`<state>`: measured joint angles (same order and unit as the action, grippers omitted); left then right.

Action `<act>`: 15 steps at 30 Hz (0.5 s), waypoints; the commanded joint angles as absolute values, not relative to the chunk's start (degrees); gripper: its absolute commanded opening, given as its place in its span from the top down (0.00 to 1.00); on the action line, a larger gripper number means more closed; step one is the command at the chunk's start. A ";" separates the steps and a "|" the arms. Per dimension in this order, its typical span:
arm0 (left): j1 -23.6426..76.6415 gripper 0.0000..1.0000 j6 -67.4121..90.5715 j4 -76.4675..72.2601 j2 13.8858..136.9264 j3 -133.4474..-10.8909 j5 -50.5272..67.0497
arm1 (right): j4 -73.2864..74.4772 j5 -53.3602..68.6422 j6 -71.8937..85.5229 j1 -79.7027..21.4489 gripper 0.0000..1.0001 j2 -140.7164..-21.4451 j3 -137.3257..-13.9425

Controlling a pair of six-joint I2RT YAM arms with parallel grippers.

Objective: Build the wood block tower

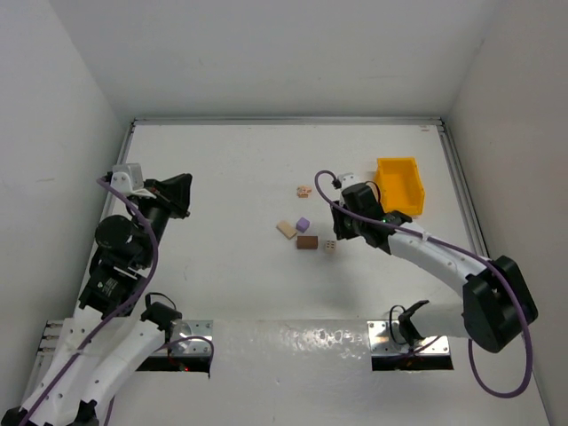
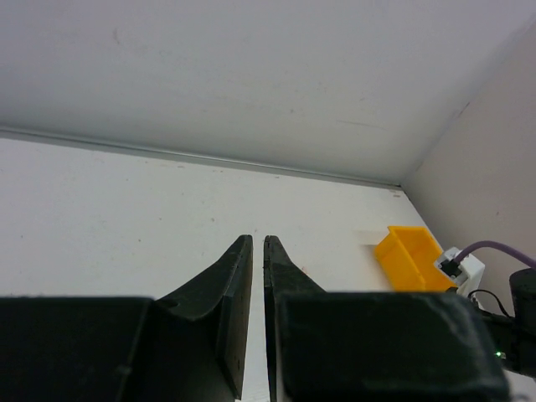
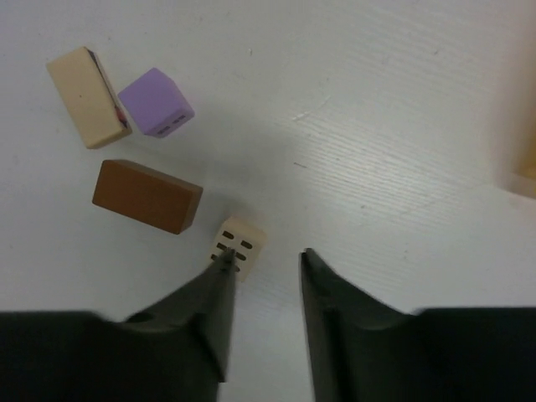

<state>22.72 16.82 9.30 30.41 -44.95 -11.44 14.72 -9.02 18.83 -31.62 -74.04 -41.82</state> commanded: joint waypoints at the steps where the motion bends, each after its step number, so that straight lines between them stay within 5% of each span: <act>1: 22.06 0.91 16.70 8.35 30.85 -45.88 -10.81 | 9.58 -5.90 21.61 -31.64 0.57 -74.36 -40.96; 6: 21.62 0.91 16.52 8.26 30.85 -45.88 -11.08 | 9.31 -4.22 25.22 -32.43 0.42 -76.28 -40.78; 15: 21.44 0.90 16.70 8.35 30.85 -45.88 -10.11 | 8.62 -6.33 28.74 -33.57 0.46 -81.65 -40.17</act>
<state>22.02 16.82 9.39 30.72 -44.95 -11.05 11.31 -5.89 26.26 -33.36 -80.49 -40.49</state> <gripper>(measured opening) 0.096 0.546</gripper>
